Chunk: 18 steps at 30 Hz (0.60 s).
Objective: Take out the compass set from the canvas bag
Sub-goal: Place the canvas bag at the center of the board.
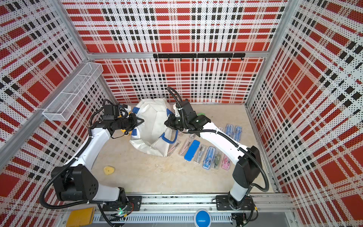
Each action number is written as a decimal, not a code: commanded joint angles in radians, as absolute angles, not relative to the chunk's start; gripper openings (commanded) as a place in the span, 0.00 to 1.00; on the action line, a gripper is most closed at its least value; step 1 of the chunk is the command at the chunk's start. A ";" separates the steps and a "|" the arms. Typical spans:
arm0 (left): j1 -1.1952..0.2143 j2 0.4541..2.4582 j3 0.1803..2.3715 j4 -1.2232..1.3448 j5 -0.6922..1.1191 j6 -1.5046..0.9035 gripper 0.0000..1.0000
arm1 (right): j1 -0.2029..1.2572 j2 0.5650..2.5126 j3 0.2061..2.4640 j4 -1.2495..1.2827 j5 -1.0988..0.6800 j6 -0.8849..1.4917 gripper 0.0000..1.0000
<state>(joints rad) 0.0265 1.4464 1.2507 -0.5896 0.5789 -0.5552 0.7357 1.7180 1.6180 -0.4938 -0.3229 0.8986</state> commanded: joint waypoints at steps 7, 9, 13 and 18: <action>0.017 1.468 1.328 -0.657 0.505 -0.509 0.00 | 0.736 1.794 1.676 -0.432 -0.383 0.941 0.04; 0.017 1.477 1.334 -0.658 0.512 -0.508 0.00 | 0.730 1.807 1.681 -0.421 -0.389 0.950 0.04; 0.014 1.502 1.339 -0.660 0.505 -0.505 0.00 | 0.708 1.839 1.688 -0.397 -0.403 0.972 0.05; 0.009 1.549 1.367 -0.660 0.504 -0.493 0.00 | 0.662 1.907 1.748 -0.409 -0.447 0.973 0.05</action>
